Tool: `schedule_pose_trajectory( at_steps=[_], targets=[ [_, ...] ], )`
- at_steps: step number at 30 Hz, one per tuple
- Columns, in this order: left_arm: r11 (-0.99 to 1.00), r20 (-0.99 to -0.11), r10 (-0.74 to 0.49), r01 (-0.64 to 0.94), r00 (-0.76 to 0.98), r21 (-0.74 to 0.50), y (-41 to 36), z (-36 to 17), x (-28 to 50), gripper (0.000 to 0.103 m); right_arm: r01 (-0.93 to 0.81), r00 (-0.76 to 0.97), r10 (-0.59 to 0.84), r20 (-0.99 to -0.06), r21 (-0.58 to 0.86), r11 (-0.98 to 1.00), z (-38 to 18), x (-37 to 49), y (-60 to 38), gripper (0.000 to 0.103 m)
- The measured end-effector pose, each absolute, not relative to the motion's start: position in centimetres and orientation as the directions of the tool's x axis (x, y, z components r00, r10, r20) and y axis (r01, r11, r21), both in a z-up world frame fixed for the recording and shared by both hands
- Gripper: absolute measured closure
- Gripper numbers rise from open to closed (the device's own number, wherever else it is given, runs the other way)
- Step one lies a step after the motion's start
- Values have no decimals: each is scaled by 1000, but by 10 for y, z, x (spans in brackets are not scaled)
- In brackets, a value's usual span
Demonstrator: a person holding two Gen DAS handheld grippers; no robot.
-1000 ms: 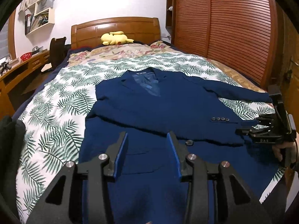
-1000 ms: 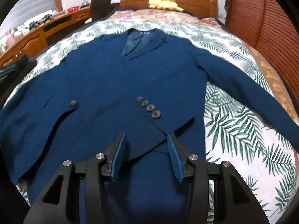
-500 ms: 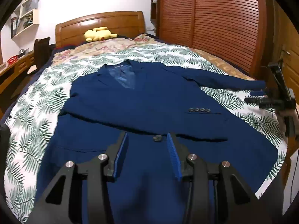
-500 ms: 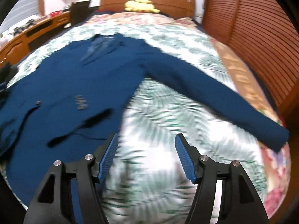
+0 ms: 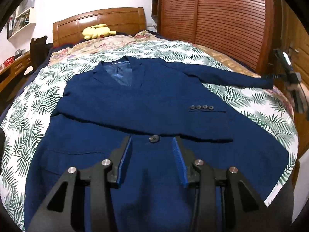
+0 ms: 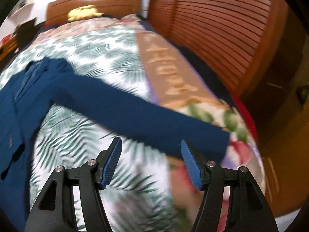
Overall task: Fold large clothes
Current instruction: 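Move the right gripper to the cuff of the other sleeve, then close the right gripper on the sleeve cuff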
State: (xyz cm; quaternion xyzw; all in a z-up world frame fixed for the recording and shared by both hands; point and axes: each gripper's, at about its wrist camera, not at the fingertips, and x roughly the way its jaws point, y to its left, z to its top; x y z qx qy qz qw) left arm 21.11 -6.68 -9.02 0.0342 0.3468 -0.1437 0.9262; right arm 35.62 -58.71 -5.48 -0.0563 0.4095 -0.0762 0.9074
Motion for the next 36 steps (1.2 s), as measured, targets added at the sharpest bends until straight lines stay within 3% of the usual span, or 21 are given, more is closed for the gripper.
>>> schedule_pose_trajectory(
  at_steps=[13, 19, 21, 22, 25, 36],
  targets=[
    [953, -669, -239, 304, 704, -21, -72, -94, 213, 62, 289, 548, -280, -788, -136, 948, -65, 372, -658, 39],
    [953, -673, -235, 304, 701, -17, -72, -96, 213, 62, 300, 536, -216, -816, -55, 952, -75, 367, -669, 39],
    [953, -673, -233, 301, 702, -15, -71, -96, 213, 62, 268, 538, -173, -825, -28, 963, -79, 369, -664, 47],
    [954, -673, -229, 299, 703, -13, -70, -96, 213, 62, 249, 535, -175, -827, -43, 968, -80, 370, -658, 67],
    [955, -671, -229, 296, 706, -15, -69, -95, 213, 62, 182, 542, -176, -822, -90, 979, -74, 372, -637, 85],
    [960, -653, -222, 280, 724, -15, -61, -87, 210, 62, -28, 749, -82, -658, -154, 988, 39, 378, -520, 90]
  ],
)
